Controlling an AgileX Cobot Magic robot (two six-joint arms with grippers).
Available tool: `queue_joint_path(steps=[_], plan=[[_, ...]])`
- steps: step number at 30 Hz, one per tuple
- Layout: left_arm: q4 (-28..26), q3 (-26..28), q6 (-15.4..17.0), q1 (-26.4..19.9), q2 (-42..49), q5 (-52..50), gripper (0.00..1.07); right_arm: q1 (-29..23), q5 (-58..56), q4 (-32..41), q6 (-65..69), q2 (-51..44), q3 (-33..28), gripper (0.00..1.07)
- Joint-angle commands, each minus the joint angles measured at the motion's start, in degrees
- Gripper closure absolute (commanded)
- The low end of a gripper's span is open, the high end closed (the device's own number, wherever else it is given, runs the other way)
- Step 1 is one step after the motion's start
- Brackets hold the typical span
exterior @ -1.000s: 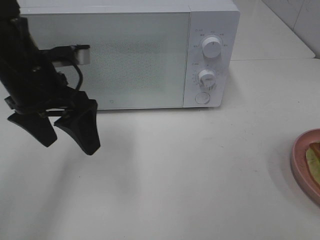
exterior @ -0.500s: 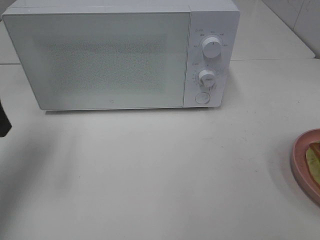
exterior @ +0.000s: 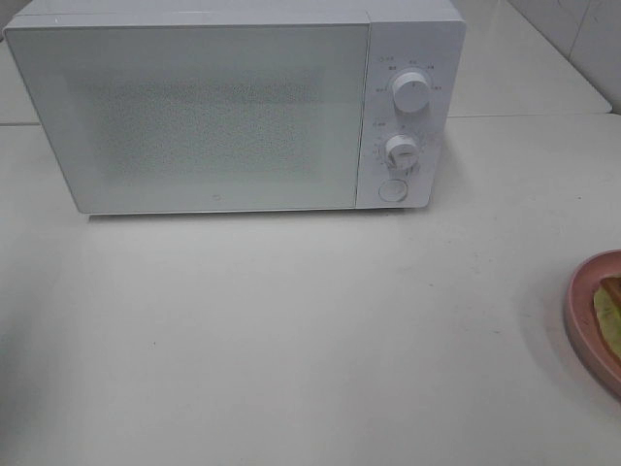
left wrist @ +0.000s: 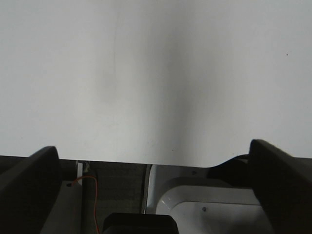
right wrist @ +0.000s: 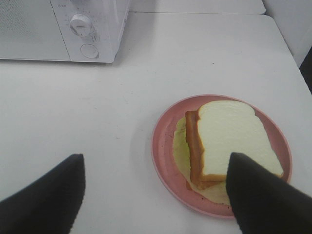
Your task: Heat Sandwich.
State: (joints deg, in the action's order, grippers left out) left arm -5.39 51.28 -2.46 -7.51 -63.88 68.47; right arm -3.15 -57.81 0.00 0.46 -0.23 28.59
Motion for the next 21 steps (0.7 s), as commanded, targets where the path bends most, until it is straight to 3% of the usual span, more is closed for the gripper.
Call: queue_joint_path(steps=[1, 8, 11, 16, 21], plan=[[0.3, -2.8, 0.1, -0.2, 7.3, -2.1, 0.08, 0.5, 0.9, 0.0, -0.5, -1.5, -0.1, 0.31], [-1.6, -8.6, -3.2, -0.2, 22.9, -4.4, 0.08, 0.5, 0.9, 0.0, -0.5, -1.5, -0.1, 0.31], [-4.0, -11.3, -6.1, -0.2, 31.7, -4.6, 0.08, 0.5, 0.9, 0.0, -0.5, -1.5, -0.1, 0.31], [-4.9, -15.2, -6.9, 1.7, 38.4, -5.0, 0.08, 0.5, 0.9, 0.0, -0.5, -1.5, -0.1, 0.31], [-3.3, -15.8, -6.9, 4.6, 43.5, -4.5, 0.08, 0.5, 0.9, 0.0, -0.5, -1.5, -0.1, 0.31]])
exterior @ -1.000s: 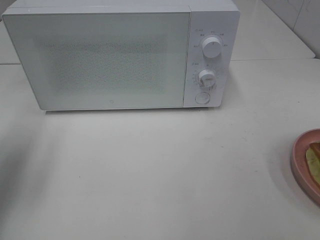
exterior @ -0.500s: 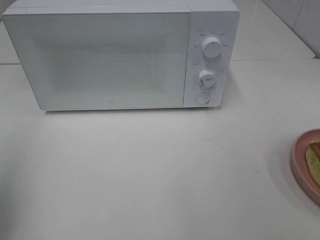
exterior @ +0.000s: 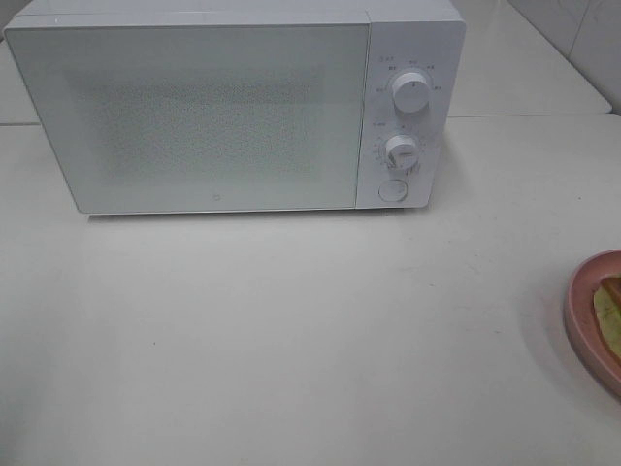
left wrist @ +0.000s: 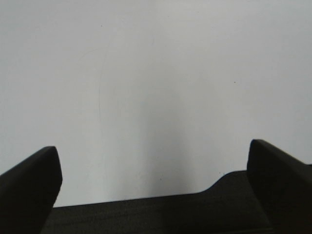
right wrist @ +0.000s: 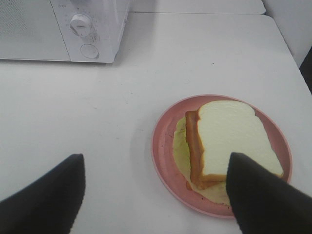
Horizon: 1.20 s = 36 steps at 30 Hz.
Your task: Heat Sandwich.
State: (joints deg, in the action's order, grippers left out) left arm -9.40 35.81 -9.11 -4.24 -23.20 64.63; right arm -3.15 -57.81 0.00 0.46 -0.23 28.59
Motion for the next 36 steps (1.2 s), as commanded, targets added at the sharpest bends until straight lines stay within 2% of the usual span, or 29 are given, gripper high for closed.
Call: queue_joint_path(steps=[1, 6, 9, 19, 22, 27, 36], plan=[[0.7, -0.3, -0.2, 1.4, 2.9, -0.7, 0.08, 0.5, 0.9, 0.0, -0.5, -1.5, -0.1, 0.31], [1.5, -2.5, 1.5, 1.5, 9.4, -1.1, 0.08, 0.5, 0.9, 0.0, -0.5, -1.5, -0.1, 0.31], [2.9, -6.2, 2.9, 1.5, 14.5, -3.2, 0.08, 0.5, 0.9, 0.0, -0.5, -1.5, -0.1, 0.31], [4.7, -6.3, 6.2, 1.5, 25.2, -3.3, 0.08, 0.5, 0.9, 0.0, -0.5, -1.5, -0.1, 0.31], [4.8, -6.3, 6.3, 1.5, 25.0, -3.3, 0.08, 0.5, 0.9, 0.0, -0.5, -1.5, -0.1, 0.31], [6.5, -6.3, 8.6, 1.5, 25.0, -3.3, 0.08, 0.5, 0.9, 0.0, -0.5, -1.5, -0.1, 0.31], [6.5, -6.3, 8.6, 1.5, 25.0, -3.3, 0.08, 0.5, 0.9, 0.0, -0.5, -1.5, -0.1, 0.31]])
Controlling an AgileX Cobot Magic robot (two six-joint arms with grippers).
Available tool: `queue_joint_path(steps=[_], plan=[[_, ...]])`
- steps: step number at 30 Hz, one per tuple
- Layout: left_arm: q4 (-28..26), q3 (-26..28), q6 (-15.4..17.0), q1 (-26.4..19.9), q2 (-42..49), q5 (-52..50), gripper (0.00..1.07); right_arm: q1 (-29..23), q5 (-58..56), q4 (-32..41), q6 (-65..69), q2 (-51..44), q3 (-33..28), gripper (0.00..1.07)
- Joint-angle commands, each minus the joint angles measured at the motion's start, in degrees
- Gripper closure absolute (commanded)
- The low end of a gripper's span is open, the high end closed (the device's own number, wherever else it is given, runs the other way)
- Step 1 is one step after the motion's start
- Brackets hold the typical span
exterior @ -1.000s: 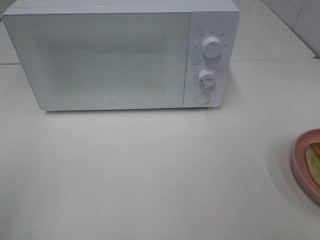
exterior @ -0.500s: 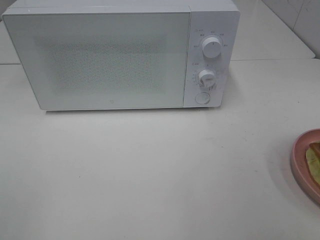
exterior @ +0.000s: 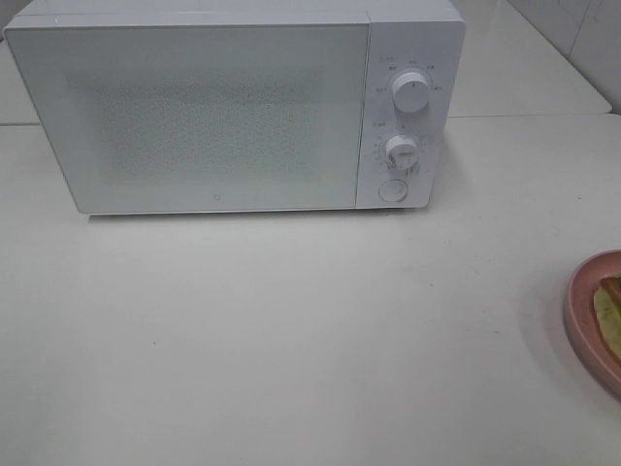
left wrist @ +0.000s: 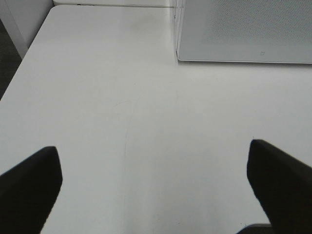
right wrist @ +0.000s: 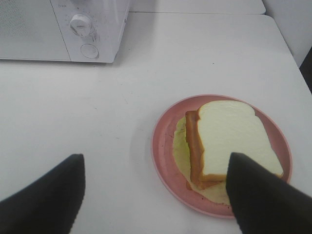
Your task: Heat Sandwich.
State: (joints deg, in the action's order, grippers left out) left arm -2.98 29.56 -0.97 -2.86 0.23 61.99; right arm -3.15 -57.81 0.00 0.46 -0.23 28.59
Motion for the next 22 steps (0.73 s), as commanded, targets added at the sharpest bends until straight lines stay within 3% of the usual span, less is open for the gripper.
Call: queue_joint_path(steps=[1, 22], plan=[[0.1, -0.1, 0.5, 0.1, 1.5, -0.6, 0.08, 0.5, 0.9, 0.0, -0.5, -1.5, -0.1, 0.31], [0.1, -0.1, 0.5, 0.1, 1.5, -0.6, 0.09, 0.5, 0.9, 0.0, -0.5, -1.5, -0.1, 0.31]])
